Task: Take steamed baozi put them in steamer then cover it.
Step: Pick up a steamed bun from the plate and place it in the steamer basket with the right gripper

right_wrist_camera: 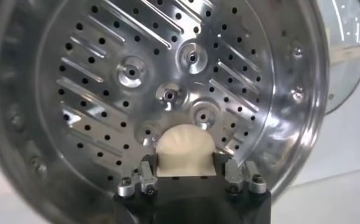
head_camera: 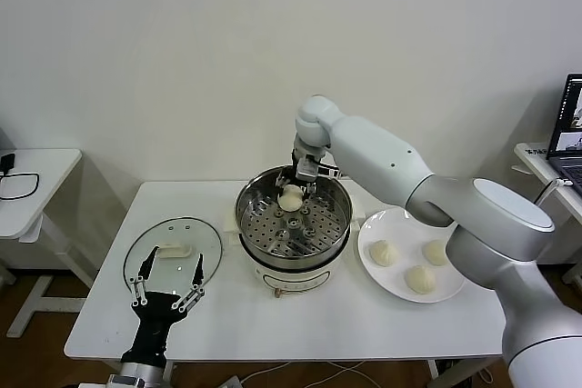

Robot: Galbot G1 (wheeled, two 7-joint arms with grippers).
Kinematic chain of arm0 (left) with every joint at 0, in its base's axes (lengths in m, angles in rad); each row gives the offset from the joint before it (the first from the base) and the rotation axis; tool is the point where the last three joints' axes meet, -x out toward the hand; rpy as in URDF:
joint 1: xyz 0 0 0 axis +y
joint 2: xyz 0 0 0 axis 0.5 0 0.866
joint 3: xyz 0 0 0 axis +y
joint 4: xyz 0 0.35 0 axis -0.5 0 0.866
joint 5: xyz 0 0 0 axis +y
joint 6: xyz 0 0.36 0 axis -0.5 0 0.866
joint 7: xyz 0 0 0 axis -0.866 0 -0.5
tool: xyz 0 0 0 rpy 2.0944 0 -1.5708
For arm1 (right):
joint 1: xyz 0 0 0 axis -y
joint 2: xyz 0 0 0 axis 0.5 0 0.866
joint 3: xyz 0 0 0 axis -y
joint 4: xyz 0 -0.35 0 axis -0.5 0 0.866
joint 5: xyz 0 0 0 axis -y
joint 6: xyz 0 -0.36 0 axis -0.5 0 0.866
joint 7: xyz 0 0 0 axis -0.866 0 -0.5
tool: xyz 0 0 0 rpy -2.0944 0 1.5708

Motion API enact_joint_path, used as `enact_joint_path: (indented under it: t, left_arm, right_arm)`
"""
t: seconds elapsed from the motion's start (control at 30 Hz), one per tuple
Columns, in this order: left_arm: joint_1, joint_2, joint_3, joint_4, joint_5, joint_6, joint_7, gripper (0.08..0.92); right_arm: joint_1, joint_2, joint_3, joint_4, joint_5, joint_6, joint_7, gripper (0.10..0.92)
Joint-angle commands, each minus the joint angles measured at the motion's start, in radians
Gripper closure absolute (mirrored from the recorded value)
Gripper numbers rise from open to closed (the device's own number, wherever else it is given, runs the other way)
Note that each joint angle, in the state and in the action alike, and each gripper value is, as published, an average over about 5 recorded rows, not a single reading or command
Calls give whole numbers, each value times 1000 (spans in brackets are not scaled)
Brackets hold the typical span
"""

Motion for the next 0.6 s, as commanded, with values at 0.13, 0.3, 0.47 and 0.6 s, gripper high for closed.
enact_joint_path:
  t: [0.13, 0.3, 0.47, 0.6]
  left_arm:
    - [3, 0, -4, -3, -3, -2, -3, 177]
    - [5, 0, -8, -5, -5, -1, -4, 177]
    - [2, 0, -7, -7, -5, 3, -4, 177]
    - [-1, 2, 1, -11, -4, 11, -4, 177]
  right_arm:
    - [-11, 15, 8, -12, -28, -1, 9, 243]
    - [38, -50, 12, 74, 104, -33, -50, 204]
    - [151, -219, -56, 197, 416, -244, -152, 203]
    - [282, -391, -189, 265, 700, -532, -164, 203]
